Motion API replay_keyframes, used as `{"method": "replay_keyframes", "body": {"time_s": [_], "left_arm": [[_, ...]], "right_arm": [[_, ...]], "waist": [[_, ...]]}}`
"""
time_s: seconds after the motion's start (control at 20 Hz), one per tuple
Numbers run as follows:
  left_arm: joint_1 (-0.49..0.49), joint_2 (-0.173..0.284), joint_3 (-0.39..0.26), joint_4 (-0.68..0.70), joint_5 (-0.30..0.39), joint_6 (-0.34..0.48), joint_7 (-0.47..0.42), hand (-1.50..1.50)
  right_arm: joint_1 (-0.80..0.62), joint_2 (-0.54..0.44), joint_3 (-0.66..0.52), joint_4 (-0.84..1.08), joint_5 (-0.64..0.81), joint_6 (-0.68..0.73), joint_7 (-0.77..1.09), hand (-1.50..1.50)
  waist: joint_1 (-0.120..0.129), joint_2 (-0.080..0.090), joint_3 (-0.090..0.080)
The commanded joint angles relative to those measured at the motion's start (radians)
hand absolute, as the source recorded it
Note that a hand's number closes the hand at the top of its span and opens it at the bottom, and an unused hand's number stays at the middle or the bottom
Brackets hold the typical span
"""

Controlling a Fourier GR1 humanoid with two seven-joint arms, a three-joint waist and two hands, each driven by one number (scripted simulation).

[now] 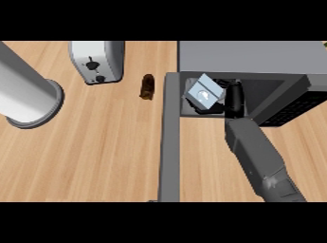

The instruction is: Pick up the milk, place it into the microwave and close the microwave

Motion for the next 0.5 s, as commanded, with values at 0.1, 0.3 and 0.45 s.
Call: {"method": "replay_keyframes", "body": {"time_s": [0.1,0.3,0.45], "left_arm": [[-0.027,0.032,0.022,0.055,0.011,-0.026,-0.007,-1.5],[-0.102,0.019,-0.006,0.05,-0.011,0.04,0.028,-1.5],[-0.059,0.032,0.009,0.082,-0.011,-0.026,-0.019,-1.5]], "right_arm": [[-0.15,-0.025,-0.064,0.18,0.022,-0.09,-0.06,1.5],[-0.201,-0.011,-0.029,0.242,0.093,-0.226,-0.076,1.5],[-0.237,-0.041,0.028,0.288,0.176,-0.338,-0.051,1.5]], "waist": [[0.015,0.007,0.0],[0.02,0.012,0.0],[0.033,0.012,-0.002]]}}
